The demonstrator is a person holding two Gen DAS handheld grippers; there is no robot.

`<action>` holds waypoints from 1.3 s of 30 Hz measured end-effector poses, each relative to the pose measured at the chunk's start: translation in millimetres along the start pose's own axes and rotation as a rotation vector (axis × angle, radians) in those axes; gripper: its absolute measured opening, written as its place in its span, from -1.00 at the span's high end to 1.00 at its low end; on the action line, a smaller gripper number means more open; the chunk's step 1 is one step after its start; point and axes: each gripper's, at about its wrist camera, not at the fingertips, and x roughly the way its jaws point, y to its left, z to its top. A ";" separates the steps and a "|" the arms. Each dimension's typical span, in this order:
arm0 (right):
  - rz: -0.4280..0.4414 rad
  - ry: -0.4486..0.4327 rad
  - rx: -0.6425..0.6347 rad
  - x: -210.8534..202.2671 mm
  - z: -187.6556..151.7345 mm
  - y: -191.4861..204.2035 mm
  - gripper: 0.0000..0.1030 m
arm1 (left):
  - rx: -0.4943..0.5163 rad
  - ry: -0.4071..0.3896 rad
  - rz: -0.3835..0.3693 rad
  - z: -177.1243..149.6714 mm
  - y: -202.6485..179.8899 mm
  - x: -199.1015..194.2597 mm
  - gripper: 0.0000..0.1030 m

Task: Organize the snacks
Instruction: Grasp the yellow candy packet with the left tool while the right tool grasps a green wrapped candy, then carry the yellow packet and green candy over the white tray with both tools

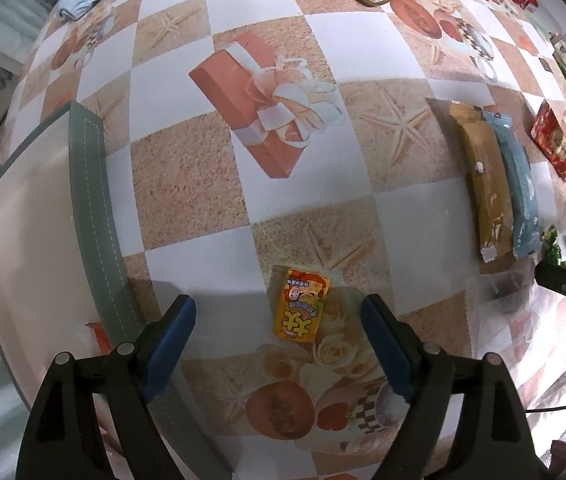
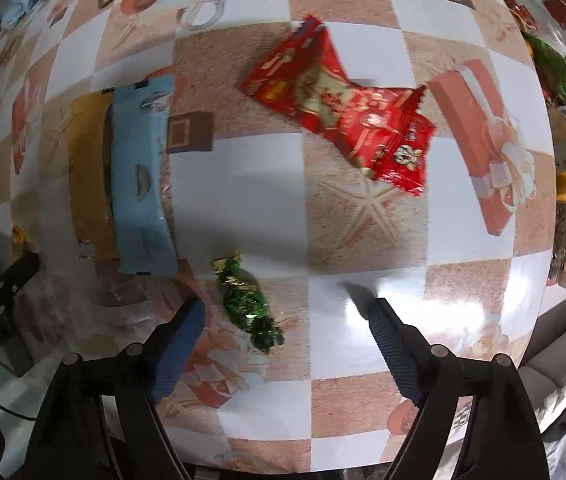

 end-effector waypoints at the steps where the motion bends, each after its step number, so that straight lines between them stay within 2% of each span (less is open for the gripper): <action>1: -0.009 -0.004 -0.012 -0.8 0.2 5.3 -0.37 | 0.002 -0.001 0.000 -2.9 -1.5 0.5 -0.70; 2: -0.014 -0.010 -0.023 -1.9 1.6 9.6 -0.28 | 0.004 -0.001 -0.001 -5.0 -4.1 -4.3 -0.68; 3: -0.015 -0.015 -0.033 -2.7 2.3 10.7 -0.09 | 0.004 -0.001 -0.004 -6.4 -13.7 -2.0 -0.66; 4: -0.064 -0.015 -0.014 -2.5 3.2 10.3 0.16 | 0.007 -0.002 -0.008 -7.7 -18.5 -1.6 -0.59; 5: -0.066 -0.019 -0.015 -4.7 2.2 13.3 0.31 | 0.012 -0.003 -0.019 -7.9 -19.8 -2.2 -0.47; 6: -0.064 -0.019 -0.014 -5.8 1.5 14.4 0.54 | 0.016 -0.003 -0.028 -8.9 -23.2 -4.3 -0.41; 9: -0.054 -0.014 -0.008 -11.2 1.4 17.3 0.57 | 0.056 -0.014 -0.035 -10.2 -33.1 -10.3 0.07; 10: -0.056 -0.010 -0.012 -19.1 10.4 20.2 0.57 | 0.065 -0.014 -0.037 -10.9 -37.4 -13.9 0.37; 11: -0.053 -0.007 -0.014 -20.5 11.0 22.2 0.57 | 0.074 -0.011 -0.043 -11.0 -39.1 -15.4 0.54; 18: -0.021 0.008 0.029 -20.6 -0.7 17.5 0.58 | 0.037 0.004 -0.068 -24.3 -37.6 -18.1 0.54; 26: 0.011 0.002 0.046 -41.7 -18.2 16.8 0.58 | 0.001 0.003 -0.097 -51.5 -26.1 -31.9 0.54; 39: 0.016 -0.019 0.022 -79.8 -27.7 50.5 0.58 | -0.024 -0.025 -0.120 -61.4 -14.8 -53.2 0.54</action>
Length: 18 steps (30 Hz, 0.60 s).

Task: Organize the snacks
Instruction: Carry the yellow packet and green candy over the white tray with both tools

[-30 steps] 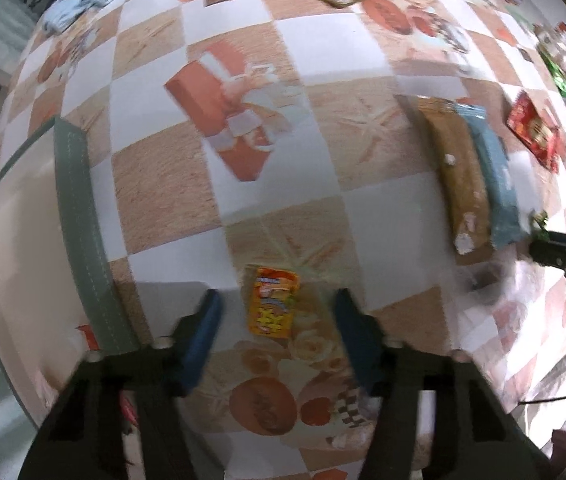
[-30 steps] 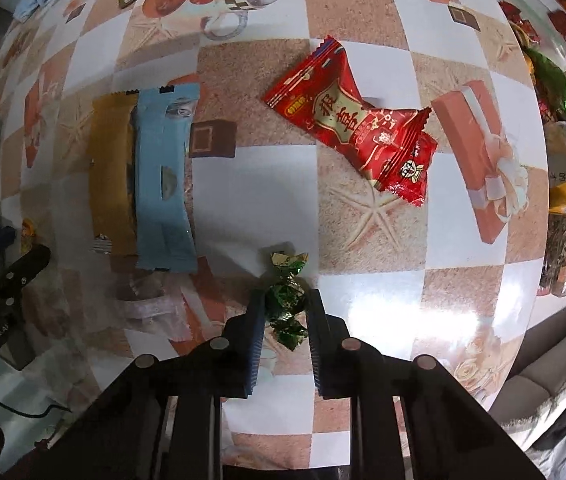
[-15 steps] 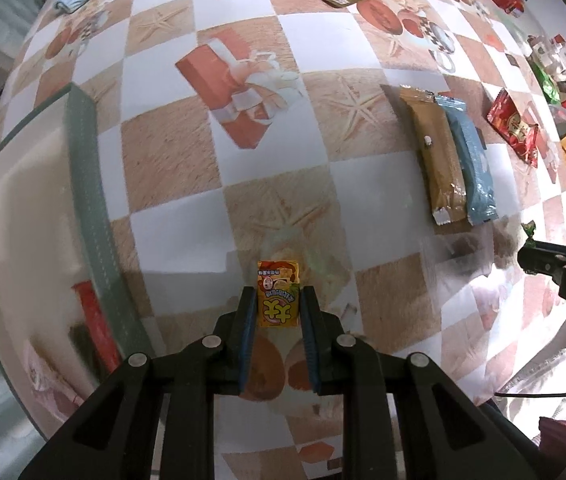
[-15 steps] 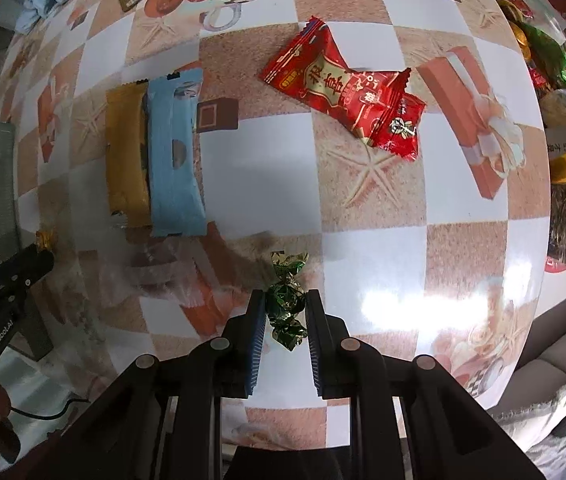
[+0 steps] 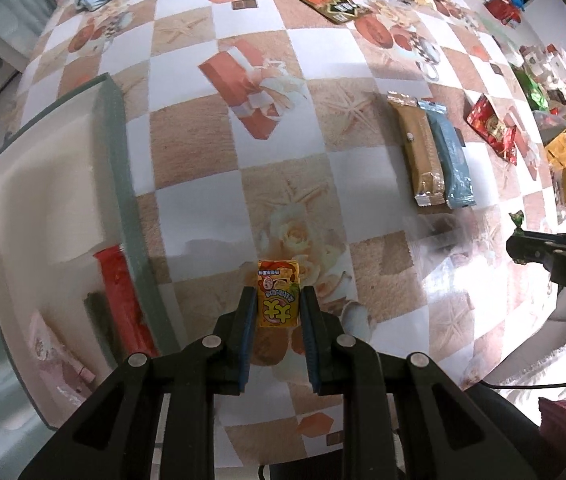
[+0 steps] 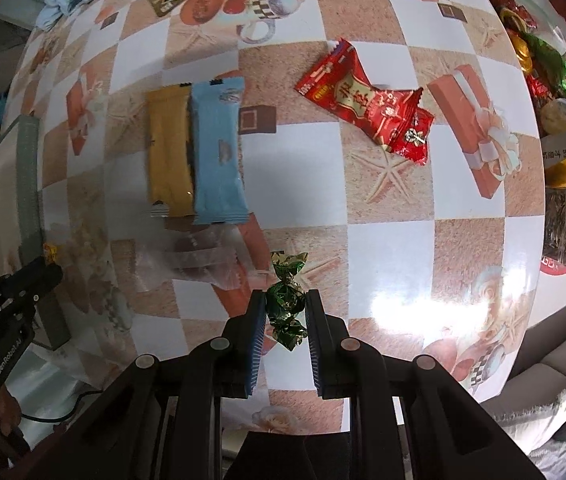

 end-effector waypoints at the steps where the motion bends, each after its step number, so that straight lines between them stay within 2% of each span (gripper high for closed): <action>1: 0.000 -0.003 0.000 -4.2 0.1 3.1 0.58 | -0.010 -0.002 -0.004 1.4 2.1 0.1 0.54; 13: 0.025 -0.028 0.019 -46.7 -0.6 24.5 0.58 | -0.071 -0.041 -0.014 -8.5 28.9 -19.5 0.54; 18: 0.025 -0.037 -0.006 -48.8 3.5 17.5 0.58 | -0.090 -0.057 -0.019 -13.2 36.1 -27.8 0.54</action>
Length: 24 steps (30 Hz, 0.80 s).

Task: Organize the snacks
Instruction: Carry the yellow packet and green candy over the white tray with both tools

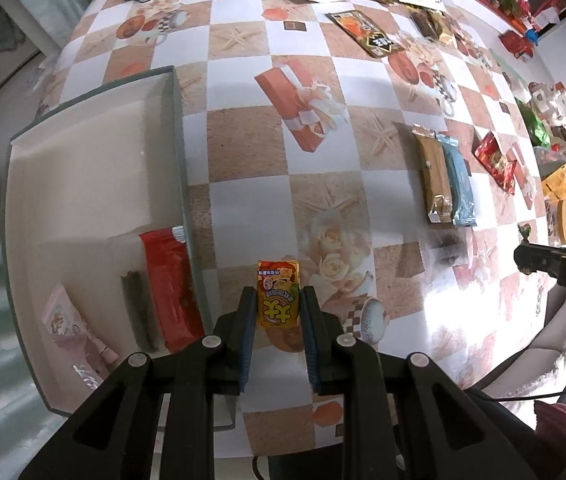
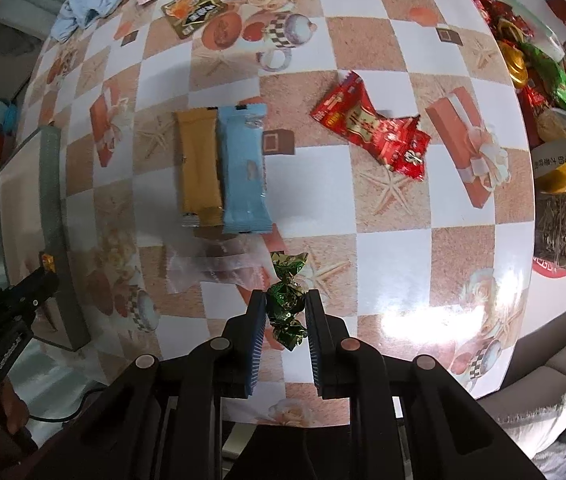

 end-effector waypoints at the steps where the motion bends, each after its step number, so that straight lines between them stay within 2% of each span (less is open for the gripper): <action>1: 0.000 -0.003 -0.005 3.4 0.2 0.6 0.58 | -0.007 -0.005 0.000 -1.1 3.2 -3.0 0.54; 5: 0.003 -0.011 -0.025 18.9 2.9 -1.0 0.58 | -0.035 -0.020 0.004 -3.2 13.1 -8.1 0.54; 10: 0.001 -0.016 -0.060 17.8 6.1 11.2 0.58 | -0.080 -0.034 0.007 -8.3 30.0 -14.3 0.54; 24: 0.001 -0.020 -0.245 19.4 17.2 85.3 0.58 | -0.206 -0.070 0.025 -24.2 78.7 -26.5 0.54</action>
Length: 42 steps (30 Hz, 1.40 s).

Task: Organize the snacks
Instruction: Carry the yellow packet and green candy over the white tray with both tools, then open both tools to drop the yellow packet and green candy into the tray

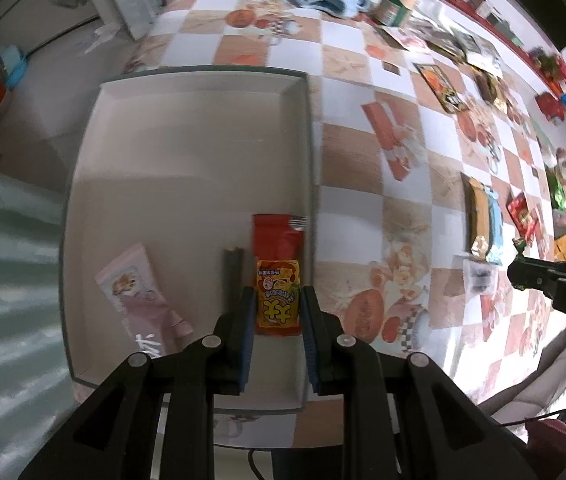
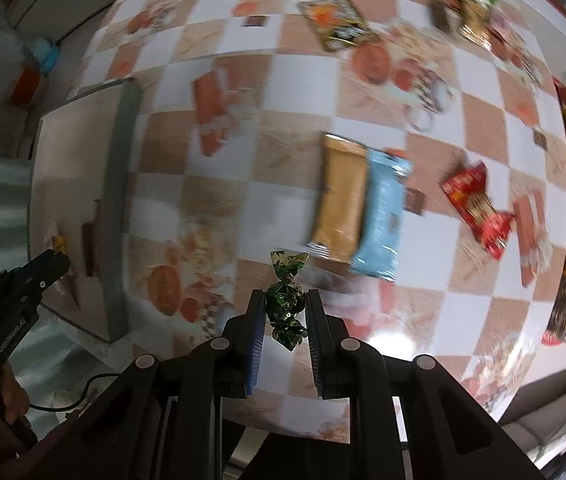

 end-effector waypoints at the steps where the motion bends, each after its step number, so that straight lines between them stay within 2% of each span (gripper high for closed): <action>1: -0.001 -0.001 -0.013 0.8 1.7 5.5 0.58 | -0.012 -0.003 0.002 -0.6 4.3 -0.7 0.54; 13: 0.014 -0.009 -0.176 6.4 22.6 82.0 0.58 | -0.101 -0.025 0.019 -7.6 46.7 -7.2 0.54; 21: 0.019 -0.010 -0.255 8.8 33.7 125.2 0.58 | -0.124 -0.044 0.024 -6.2 62.6 -9.8 0.54; 35: 0.029 0.006 -0.359 18.2 52.8 181.5 0.58 | -0.145 -0.051 0.043 9.3 80.3 -6.9 0.54; 42: 0.034 0.024 -0.374 25.7 60.3 193.6 0.58 | -0.132 -0.041 0.050 21.0 81.1 -1.5 0.54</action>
